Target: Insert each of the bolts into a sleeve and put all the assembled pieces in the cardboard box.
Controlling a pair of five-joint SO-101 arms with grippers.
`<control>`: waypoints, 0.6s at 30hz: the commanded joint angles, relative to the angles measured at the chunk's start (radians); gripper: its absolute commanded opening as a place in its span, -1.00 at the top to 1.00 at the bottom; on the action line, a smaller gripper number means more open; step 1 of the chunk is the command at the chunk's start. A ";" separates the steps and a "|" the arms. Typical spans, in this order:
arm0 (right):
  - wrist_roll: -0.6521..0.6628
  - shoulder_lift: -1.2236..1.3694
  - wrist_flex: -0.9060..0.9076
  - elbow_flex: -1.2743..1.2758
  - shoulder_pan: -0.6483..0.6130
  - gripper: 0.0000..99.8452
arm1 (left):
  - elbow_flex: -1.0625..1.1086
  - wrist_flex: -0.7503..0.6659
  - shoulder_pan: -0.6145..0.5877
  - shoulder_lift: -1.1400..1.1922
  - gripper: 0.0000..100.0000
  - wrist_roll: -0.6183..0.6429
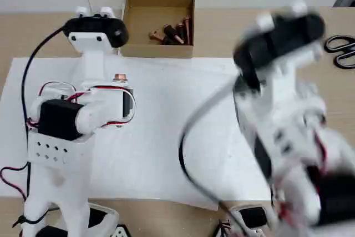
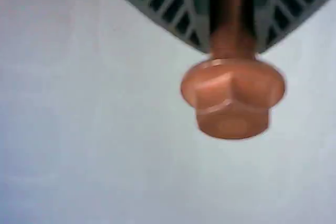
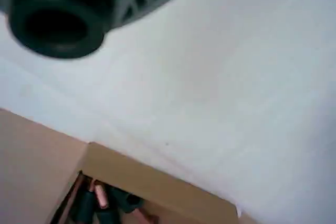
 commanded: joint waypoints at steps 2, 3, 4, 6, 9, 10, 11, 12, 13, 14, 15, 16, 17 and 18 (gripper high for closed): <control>0.009 -0.266 -0.050 0.334 -0.005 0.99 | -0.050 -0.040 0.012 -0.031 0.99 -0.003; 0.009 -0.306 -0.094 0.428 -0.005 0.99 | -0.050 -0.072 0.015 -0.031 0.99 -0.003; 0.006 -0.340 -0.156 0.531 -0.005 0.99 | -0.042 -0.109 0.017 -0.031 0.99 -0.003; 0.003 -0.404 -0.323 0.744 -0.004 0.99 | -0.004 -0.210 0.028 -0.031 0.99 0.011; 0.003 -0.493 -0.558 1.016 -0.005 0.99 | 0.091 -0.328 0.074 -0.032 0.99 0.072; 0.003 -0.522 -0.630 1.092 -0.005 0.99 | 0.120 -0.365 0.095 -0.032 0.99 0.080; 0.003 -0.552 -0.696 1.162 -0.007 0.99 | 0.150 -0.402 0.114 -0.032 0.99 0.086; 0.003 -0.579 -0.759 1.224 -0.010 0.99 | 0.179 -0.443 0.132 -0.032 0.99 0.089; 0.003 -0.607 -0.816 1.281 -0.024 0.99 | 0.208 -0.486 0.149 -0.032 0.99 0.089; 0.005 -0.638 -0.863 1.333 -0.041 0.99 | 0.242 -0.525 0.167 -0.032 0.99 0.089; 0.003 -0.667 -0.906 1.386 -0.056 0.99 | 0.277 -0.569 0.187 -0.032 0.99 0.089; 0.003 -0.694 -0.943 1.435 -0.079 0.99 | 0.309 -0.612 0.204 -0.032 0.99 0.089; 0.003 -0.722 -0.978 1.485 -0.101 0.99 | 0.338 -0.651 0.218 -0.035 0.99 0.089; 0.003 -0.750 -1.003 1.533 -0.122 0.99 | 0.361 -0.686 0.227 -0.035 0.99 0.089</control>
